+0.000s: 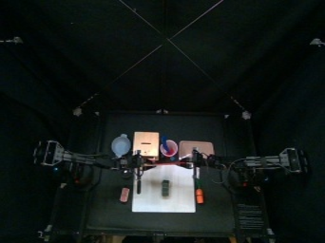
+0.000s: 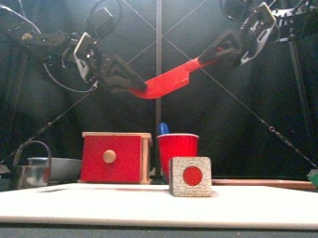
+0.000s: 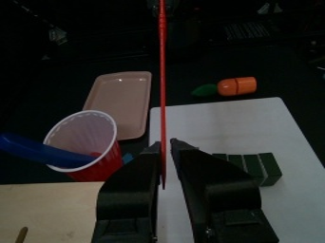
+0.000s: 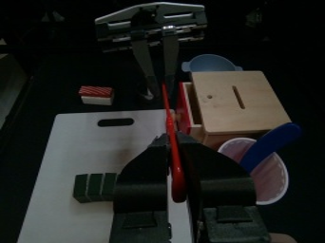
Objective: Place sushi on board then cut the sushi with the knife then place the pieces on the plate
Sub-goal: Grasp knife edge with left hand
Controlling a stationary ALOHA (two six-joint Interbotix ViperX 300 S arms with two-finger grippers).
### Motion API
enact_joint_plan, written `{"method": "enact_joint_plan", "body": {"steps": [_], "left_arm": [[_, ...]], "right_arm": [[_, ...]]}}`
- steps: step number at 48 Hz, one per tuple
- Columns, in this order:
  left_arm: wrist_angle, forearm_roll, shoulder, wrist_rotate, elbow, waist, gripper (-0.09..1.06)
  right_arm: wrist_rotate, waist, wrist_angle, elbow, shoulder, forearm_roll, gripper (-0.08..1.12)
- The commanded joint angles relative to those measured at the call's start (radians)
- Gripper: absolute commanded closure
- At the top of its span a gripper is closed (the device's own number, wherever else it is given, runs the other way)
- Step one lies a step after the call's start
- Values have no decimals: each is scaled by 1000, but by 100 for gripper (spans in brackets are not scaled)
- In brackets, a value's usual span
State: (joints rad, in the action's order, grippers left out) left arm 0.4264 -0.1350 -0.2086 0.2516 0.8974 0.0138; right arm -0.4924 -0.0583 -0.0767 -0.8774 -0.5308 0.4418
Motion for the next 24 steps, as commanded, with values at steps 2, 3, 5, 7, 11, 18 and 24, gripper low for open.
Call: {"method": "enact_joint_plan", "body": {"steps": [2,3,5,7,11,18,24], "left_arm": [[3,5,-2,0,-28,3,39],[3,3,0,0,-28,3,39],[0,3,3,0,-29,3,39],[0,2,8,-2,-29,5,40],[-6,-3,12,-2,-31,9,41],[-8,-3,9,0,-35,11,46],[-14,-2,2,2,-34,11,53]], "right_arm": [[-2,3,-9,26,-6,2,68],[-2,3,-9,26,-6,3,68],[0,3,-9,26,-6,2,68],[0,6,-9,26,-5,2,68],[0,8,-9,28,-3,2,68],[2,23,-6,29,-2,6,68],[0,55,21,21,5,41,68]]}}
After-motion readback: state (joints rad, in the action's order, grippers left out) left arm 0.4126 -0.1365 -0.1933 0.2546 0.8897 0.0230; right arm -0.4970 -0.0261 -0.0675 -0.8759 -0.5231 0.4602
